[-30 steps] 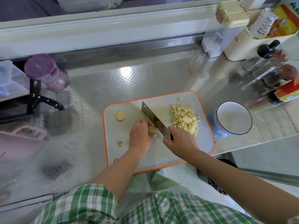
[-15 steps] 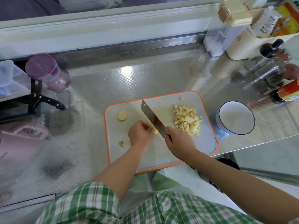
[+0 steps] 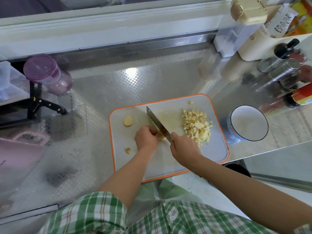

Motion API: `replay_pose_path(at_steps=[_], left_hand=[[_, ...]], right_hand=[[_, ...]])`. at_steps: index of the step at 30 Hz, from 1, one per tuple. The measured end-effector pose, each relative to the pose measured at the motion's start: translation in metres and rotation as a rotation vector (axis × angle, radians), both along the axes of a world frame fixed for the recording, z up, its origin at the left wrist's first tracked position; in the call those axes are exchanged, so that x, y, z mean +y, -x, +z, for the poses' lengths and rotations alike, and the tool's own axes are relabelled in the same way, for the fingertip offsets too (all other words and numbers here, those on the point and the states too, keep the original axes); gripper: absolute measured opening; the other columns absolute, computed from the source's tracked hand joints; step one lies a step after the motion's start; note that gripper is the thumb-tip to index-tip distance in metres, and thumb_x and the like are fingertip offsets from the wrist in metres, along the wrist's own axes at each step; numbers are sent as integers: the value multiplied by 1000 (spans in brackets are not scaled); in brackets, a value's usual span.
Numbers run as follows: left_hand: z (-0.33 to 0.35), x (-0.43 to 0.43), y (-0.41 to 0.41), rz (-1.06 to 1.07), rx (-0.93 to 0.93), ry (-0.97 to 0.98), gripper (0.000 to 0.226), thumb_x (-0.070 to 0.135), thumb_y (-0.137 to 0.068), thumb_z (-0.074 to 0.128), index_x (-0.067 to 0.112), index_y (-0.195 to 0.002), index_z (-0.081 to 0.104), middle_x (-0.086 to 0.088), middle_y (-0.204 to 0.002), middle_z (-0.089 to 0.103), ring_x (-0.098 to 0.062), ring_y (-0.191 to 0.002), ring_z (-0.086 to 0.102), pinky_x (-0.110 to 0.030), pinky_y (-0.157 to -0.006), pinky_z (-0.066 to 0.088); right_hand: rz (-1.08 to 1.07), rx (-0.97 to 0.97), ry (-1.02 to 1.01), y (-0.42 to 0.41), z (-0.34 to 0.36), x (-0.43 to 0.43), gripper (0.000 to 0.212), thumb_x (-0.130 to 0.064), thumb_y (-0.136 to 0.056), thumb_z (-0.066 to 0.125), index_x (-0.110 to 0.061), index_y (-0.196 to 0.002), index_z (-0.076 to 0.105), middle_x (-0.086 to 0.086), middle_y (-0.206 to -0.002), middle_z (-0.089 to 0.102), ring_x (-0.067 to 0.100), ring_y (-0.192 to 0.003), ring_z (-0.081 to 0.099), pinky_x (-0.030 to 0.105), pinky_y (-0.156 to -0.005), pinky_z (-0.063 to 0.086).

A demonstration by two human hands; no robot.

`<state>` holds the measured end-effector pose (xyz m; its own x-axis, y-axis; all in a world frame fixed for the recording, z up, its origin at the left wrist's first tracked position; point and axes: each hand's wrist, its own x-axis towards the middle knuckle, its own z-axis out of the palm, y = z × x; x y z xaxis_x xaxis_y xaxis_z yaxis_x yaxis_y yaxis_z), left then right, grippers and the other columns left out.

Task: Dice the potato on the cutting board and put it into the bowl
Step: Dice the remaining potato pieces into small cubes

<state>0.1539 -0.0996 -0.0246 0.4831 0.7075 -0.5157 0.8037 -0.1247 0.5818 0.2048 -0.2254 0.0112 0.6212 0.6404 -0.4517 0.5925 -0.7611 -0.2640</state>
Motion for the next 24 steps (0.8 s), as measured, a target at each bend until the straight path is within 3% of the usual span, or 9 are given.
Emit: replay_pose_path(at_steps=[6,13,17,24], left_hand=[[2,1,1,-5,5,10,16,21,-75,75,23,-66,61,-2,-75,73,-25,-74,70,-34,-77,54],[-1,3,7,23,-10,30,16,26,-74,75,22,-65,63,3,-66,70,-19,-69,70,-36,-77,55],[-1,3,9,54,-39,65,16,27,-75,75,17,-64,67,1,-57,68,-17,-60,69,-36,-71,57],[2,1,9,85,-55,86,14,20,-74,74,15,-63,69,0,-51,66,-16,-55,68,-36,-70,58]], right_hand=[[-27,-7,-61,2,-11,1,8,-17,-98,37,-11,-99,43,5,-63,40,33,-65,52,35,-57,40],[-46,47,-197,-13,-3,-8,15,-22,-99,41,-14,-87,40,6,-60,45,31,-57,50,33,-49,33],[29,41,-160,-12,0,-9,17,-22,-98,40,-19,-83,35,2,-57,39,26,-51,43,30,-46,26],[16,45,-113,-6,-5,-5,12,-21,-98,38,-16,-87,37,4,-59,39,30,-57,46,32,-51,33]])
